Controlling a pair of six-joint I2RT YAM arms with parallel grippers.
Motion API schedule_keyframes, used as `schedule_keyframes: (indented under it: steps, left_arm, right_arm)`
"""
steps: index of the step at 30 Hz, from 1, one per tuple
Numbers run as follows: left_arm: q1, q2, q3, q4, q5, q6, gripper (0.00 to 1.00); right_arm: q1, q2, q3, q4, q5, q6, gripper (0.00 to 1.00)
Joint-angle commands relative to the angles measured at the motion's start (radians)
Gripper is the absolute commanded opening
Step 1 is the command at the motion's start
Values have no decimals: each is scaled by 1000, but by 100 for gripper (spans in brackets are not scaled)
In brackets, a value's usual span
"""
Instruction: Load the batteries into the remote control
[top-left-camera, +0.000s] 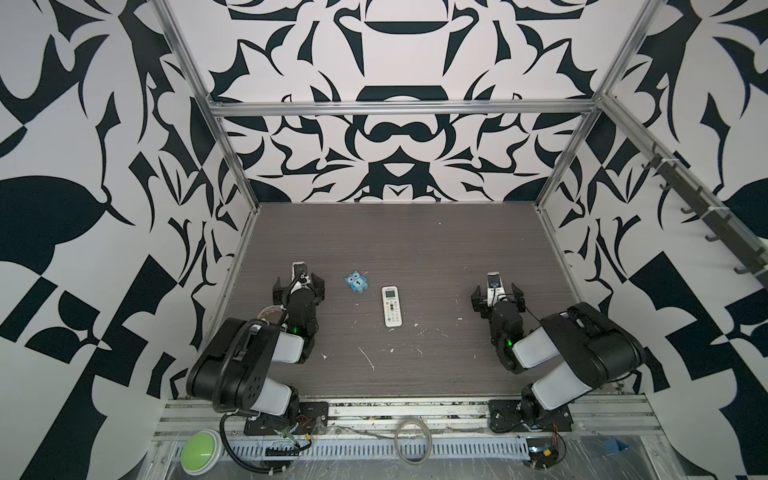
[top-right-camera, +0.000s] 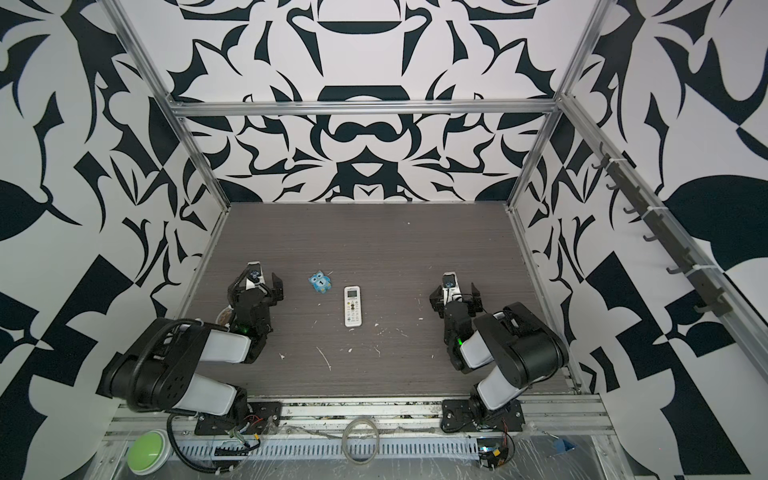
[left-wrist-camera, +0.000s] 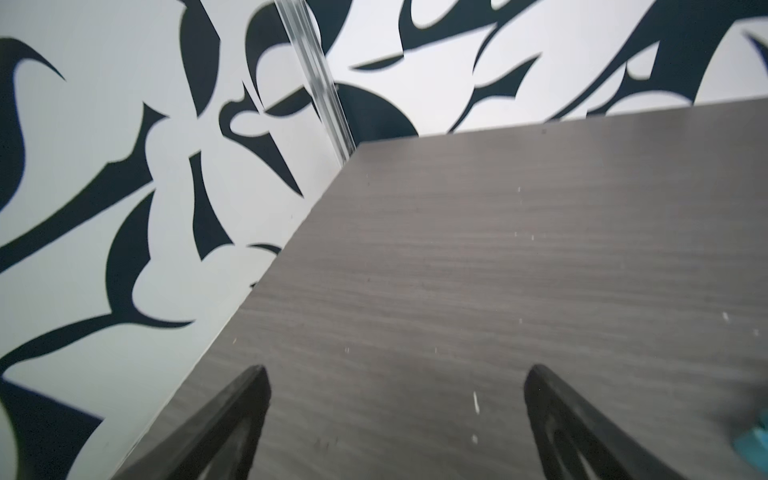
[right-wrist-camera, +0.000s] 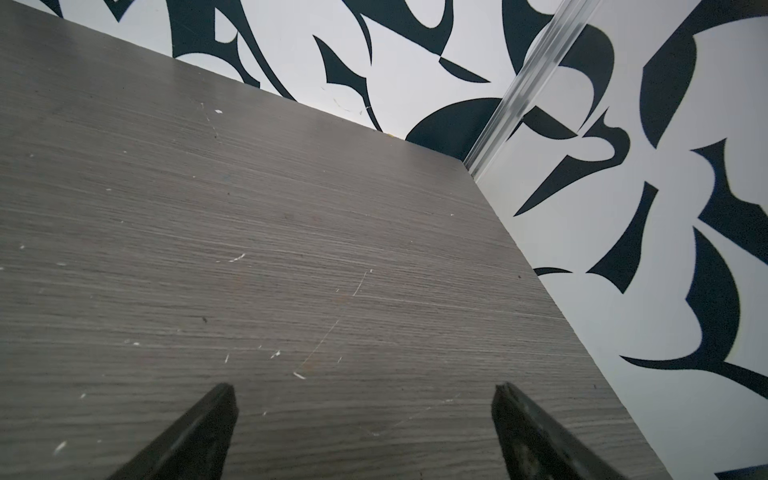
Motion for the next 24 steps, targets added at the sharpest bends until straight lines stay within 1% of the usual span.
schedule_keyframes:
  steps: [1, 4, 8, 10, 11, 13, 14, 15, 16, 18, 19, 21, 22, 24]
  left_arm:
    - [16, 77, -7, 216, 16, 19, 99]
    - [19, 80, -12, 227, 23, 17, 99]
    - [28, 76, 8, 192, 30, 17, 99]
    - [54, 49, 28, 114, 58, -7, 99]
    - [76, 28, 42, 48, 87, -33, 99]
    - [154, -6, 67, -84, 191, -120, 99]
    - [210, 6, 87, -145, 243, -200, 99]
    - [224, 46, 108, -116, 245, -173, 99]
    - [214, 64, 125, -113, 236, -145, 99]
    - [217, 19, 138, -221, 249, -182, 99]
    - [216, 16, 141, -232, 249, -186, 99]
    - [217, 48, 123, -143, 239, -161, 99]
    - [216, 52, 121, -128, 238, -160, 99]
    - [217, 30, 130, -184, 245, -176, 99]
  right_arm:
    - [-11, 13, 33, 116, -3, 0, 100]
    - [-68, 23, 50, 80, -32, 62, 100]
    - [-101, 17, 124, -83, -37, 101, 100]
    - [-127, -8, 176, -224, -30, 141, 100]
    - [-152, -12, 211, -295, -51, 166, 100]
    - [-207, -29, 232, -368, -121, 212, 100]
    - [-214, -32, 234, -380, -130, 215, 100]
    - [-213, -26, 233, -363, -130, 212, 100]
    - [-213, -24, 230, -352, -129, 209, 100]
    - [-213, -31, 228, -361, -128, 210, 100]
    - [-214, -32, 225, -358, -126, 209, 100]
    - [-213, -32, 222, -356, -122, 208, 100]
    - [-214, -32, 223, -354, -122, 208, 100]
    - [-213, -32, 222, -355, -122, 206, 100]
